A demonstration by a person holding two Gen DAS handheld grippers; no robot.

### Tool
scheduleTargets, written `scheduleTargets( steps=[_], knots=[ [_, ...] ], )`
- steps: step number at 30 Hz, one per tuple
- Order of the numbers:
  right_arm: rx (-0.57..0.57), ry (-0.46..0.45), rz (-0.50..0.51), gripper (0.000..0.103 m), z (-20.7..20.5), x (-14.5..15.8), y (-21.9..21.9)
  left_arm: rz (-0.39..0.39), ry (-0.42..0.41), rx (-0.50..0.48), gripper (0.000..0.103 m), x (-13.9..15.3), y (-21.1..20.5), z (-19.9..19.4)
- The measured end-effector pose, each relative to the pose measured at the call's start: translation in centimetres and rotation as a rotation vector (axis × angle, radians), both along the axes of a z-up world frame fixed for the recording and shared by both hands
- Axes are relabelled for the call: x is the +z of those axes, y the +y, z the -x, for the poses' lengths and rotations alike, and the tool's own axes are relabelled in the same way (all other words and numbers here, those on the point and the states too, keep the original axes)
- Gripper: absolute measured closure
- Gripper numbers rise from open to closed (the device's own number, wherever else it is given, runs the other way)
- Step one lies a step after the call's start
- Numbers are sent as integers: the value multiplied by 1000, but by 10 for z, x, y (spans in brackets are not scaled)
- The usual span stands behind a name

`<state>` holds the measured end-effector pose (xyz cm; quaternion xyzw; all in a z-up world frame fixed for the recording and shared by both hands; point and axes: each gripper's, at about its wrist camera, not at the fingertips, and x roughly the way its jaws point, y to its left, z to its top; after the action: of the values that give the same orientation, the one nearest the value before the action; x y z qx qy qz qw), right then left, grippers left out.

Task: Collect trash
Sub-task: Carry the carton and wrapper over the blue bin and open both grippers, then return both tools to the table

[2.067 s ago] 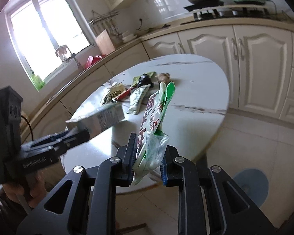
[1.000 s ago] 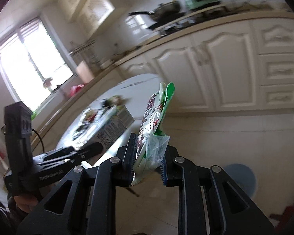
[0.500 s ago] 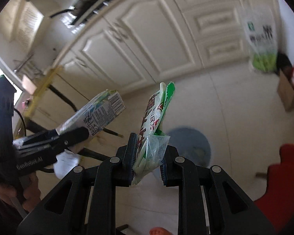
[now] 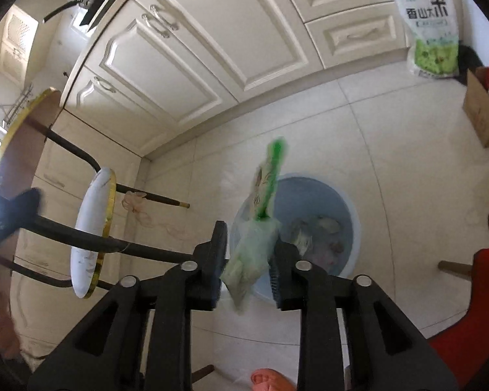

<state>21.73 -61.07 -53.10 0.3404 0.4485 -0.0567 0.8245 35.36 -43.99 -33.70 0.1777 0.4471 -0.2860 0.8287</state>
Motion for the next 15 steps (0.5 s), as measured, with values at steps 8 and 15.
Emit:
scheduleTargets(
  steps=[8, 15],
  knots=[
    [1, -45, 16, 54, 11, 45, 22, 111, -88, 30, 19, 81, 100, 49],
    [68, -233, 141, 43, 29, 170, 79, 221, -206, 102, 11, 153, 210, 110]
  ],
)
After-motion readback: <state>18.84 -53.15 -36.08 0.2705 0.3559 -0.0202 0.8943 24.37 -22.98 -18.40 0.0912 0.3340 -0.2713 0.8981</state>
